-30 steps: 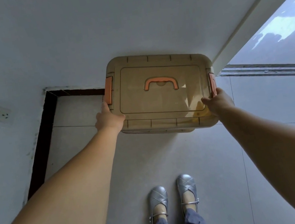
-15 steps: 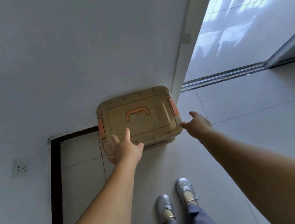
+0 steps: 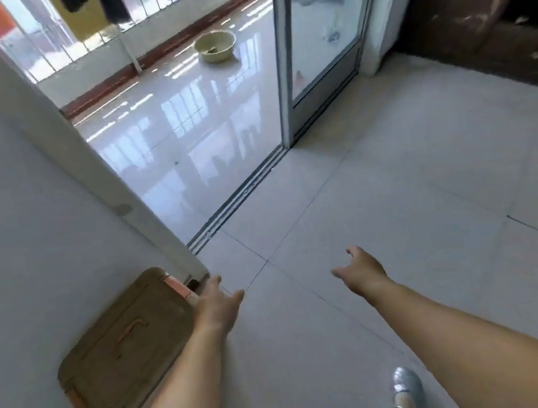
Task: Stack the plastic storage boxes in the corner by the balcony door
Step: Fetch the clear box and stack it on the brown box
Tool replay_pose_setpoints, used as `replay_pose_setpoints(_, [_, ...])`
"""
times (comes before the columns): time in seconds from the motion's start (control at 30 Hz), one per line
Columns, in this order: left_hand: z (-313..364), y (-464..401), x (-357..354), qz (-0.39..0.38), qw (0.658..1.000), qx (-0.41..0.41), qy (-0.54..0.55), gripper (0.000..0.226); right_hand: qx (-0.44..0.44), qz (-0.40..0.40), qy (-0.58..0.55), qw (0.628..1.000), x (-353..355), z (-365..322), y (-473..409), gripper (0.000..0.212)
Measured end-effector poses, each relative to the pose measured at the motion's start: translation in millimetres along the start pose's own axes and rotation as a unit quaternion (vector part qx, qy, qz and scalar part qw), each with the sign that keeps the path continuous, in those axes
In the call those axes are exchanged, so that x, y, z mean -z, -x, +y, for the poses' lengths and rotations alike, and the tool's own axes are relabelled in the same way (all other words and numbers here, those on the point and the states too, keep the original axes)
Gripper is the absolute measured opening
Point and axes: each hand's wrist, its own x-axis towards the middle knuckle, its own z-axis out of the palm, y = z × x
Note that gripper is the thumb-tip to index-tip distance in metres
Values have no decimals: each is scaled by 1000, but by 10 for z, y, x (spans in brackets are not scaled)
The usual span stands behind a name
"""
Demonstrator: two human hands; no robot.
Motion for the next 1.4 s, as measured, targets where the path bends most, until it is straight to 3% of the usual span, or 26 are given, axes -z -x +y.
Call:
replay_pose_setpoints(0.23, [1404, 455, -1241, -81, 989, -93, -79, 66, -73, 89, -100, 988, 1690, 1246, -85, 66])
replay_pose_setpoints(0.3, [1920, 698, -1883, -107, 979, -133, -110, 66, -103, 133, -135, 977, 2307, 1847, -58, 65])
replay_pose_setpoints(0.43, [2497, 984, -2644, -149, 969, -165, -103, 62, -136, 179, -172, 959, 3020, 2467, -4, 63])
replay_pose_setpoints(0.53, [3010, 1288, -3390, -224, 957, -167, -78, 56, -174, 220, -205, 938, 3543, 3040, 47, 62])
replay_pose_setpoints(0.77, [4119, 1916, -5102, -329, 904, -235, -141, 50, -252, 294, -303, 871, 4453, 4274, -32, 63])
replay_pose_setpoints(1.2, [6277, 2986, -7972, -405, 825, -310, -242, 54, -341, 393, -418, 745, 6693, 6132, -496, 63])
replay_pose_setpoints(1.4, [6905, 3843, -9348, -452, 772, -341, -291, 53, -364, 424, -452, 695, 7613, 7108, -537, 63])
